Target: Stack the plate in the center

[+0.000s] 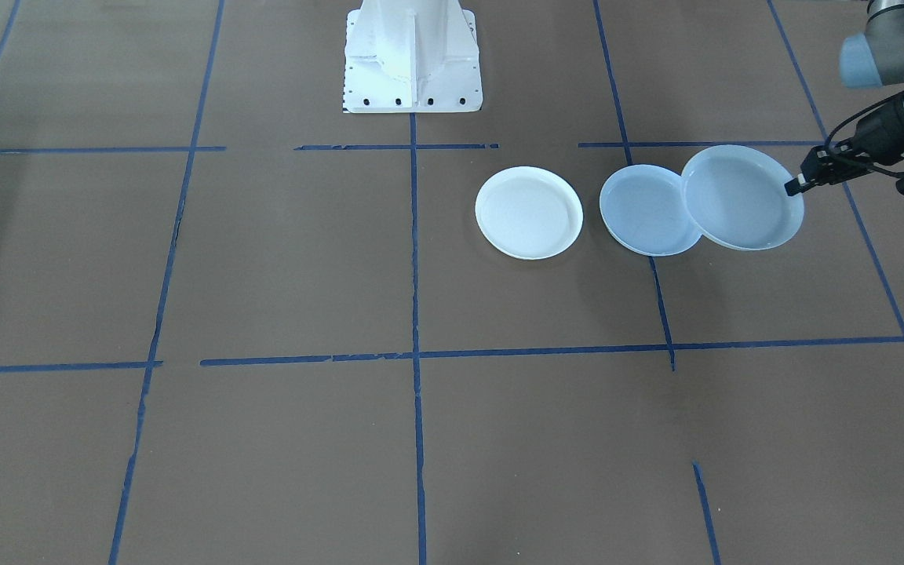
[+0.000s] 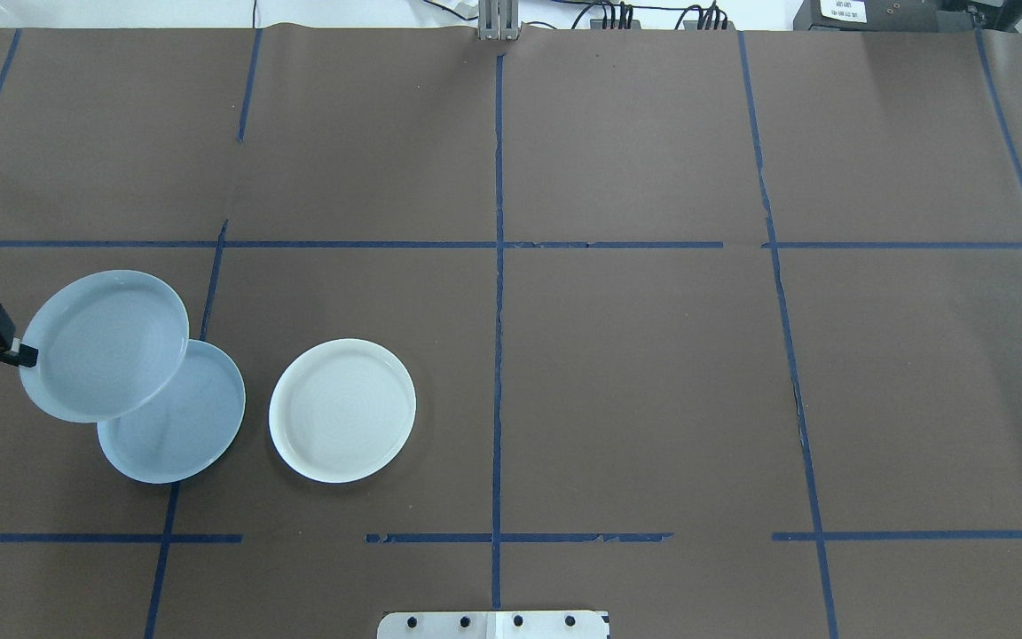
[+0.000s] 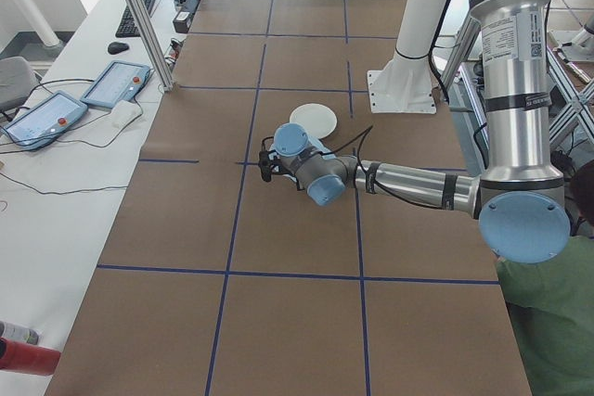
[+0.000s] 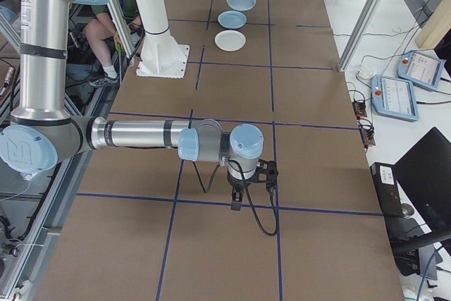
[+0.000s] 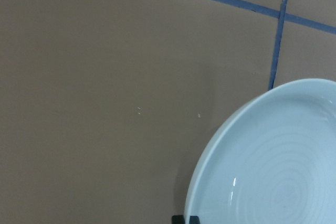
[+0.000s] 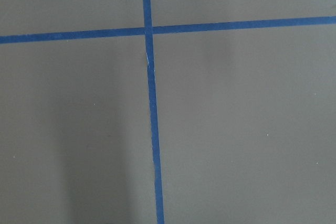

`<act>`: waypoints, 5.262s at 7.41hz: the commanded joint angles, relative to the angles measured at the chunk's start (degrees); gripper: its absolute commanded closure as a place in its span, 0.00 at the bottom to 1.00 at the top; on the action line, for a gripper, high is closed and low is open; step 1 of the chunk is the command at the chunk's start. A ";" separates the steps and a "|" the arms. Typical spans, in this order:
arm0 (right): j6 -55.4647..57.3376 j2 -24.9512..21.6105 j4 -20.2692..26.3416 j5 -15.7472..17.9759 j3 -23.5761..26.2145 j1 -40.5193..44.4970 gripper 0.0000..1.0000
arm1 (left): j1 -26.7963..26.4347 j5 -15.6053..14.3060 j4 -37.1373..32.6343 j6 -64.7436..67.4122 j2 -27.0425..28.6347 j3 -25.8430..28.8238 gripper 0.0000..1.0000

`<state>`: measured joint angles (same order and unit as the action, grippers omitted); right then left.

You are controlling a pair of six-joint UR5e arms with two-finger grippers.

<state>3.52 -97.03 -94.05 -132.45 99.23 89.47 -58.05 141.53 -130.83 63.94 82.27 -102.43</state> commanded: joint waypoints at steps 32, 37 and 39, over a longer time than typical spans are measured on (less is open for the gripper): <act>0.00 0.00 0.01 0.00 0.00 0.00 0.00 | 28.88 -18.71 -2.67 41.36 16.44 1.36 1.00; 0.00 0.00 0.01 0.00 0.00 0.00 0.00 | 28.44 -17.96 -2.94 41.36 15.91 1.01 1.00; 0.00 0.00 0.01 0.00 0.00 0.00 0.00 | 27.39 -17.70 -3.29 41.18 15.73 -1.01 1.00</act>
<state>3.52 -97.03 -94.04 -132.45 99.23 89.47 -30.00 123.66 -133.98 105.21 98.12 -102.18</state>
